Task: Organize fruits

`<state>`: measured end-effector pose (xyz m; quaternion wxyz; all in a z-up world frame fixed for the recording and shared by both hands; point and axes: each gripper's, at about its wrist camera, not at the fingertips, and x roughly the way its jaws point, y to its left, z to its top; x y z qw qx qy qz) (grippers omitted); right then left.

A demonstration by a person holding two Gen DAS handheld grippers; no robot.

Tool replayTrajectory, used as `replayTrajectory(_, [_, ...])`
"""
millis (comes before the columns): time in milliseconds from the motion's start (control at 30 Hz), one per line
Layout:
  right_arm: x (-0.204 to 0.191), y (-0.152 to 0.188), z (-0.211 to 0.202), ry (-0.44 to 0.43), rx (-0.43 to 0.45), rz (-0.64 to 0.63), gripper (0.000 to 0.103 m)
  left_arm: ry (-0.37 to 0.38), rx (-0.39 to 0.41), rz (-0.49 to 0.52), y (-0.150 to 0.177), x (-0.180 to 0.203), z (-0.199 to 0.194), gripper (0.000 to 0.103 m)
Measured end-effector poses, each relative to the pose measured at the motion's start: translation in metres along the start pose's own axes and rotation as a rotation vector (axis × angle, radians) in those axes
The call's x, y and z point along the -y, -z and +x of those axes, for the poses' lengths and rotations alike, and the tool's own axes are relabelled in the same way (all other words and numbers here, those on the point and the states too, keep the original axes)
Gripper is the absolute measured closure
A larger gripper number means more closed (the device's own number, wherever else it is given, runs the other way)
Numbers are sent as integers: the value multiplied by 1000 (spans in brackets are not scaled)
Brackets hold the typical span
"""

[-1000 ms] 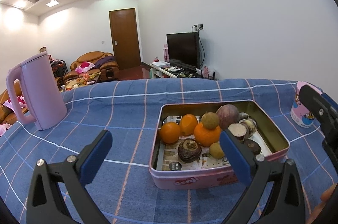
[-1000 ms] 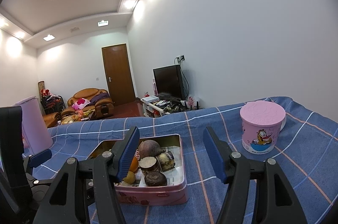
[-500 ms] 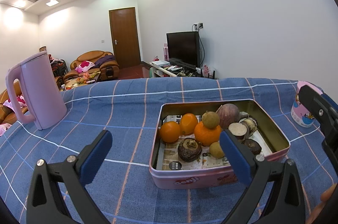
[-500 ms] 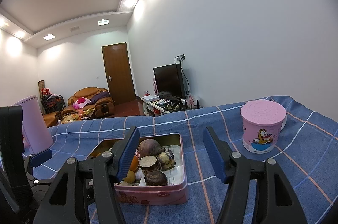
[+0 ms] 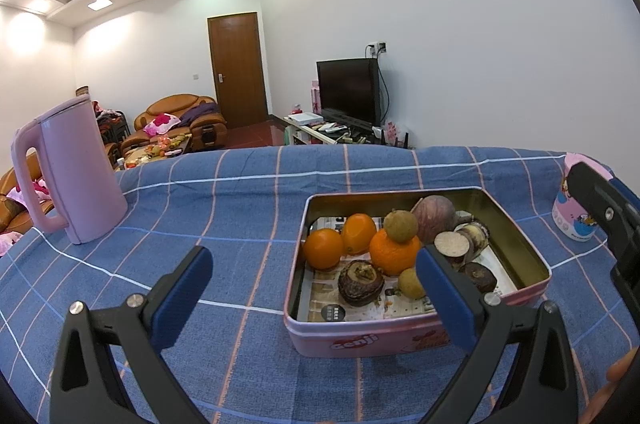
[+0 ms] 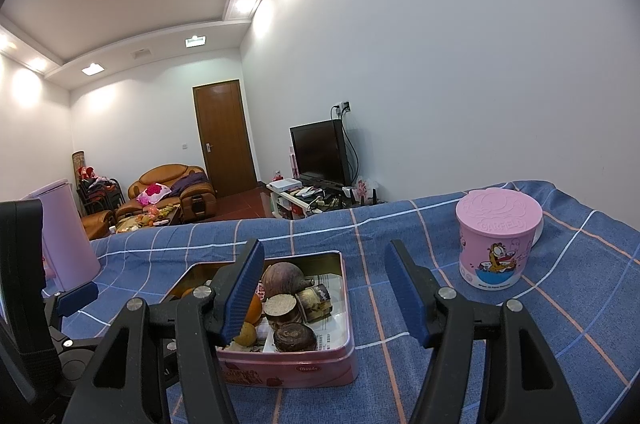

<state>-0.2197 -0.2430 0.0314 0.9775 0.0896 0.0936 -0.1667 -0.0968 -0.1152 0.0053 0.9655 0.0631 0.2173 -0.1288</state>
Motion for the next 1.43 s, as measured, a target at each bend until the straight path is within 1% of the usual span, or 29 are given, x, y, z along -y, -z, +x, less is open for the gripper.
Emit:
replayTrajectory(900, [0,1,1,1,-7,-1,39,3,-3,11,0,2,1,0])
replayTrajectory(1133, [0,2,2,2,-11,-5,39,30,-19,-3,0,0,3,0])
replayTrajectory(1433, [0,3,2,3,-13,-5,39,24,-20,7,0,2,1,0])
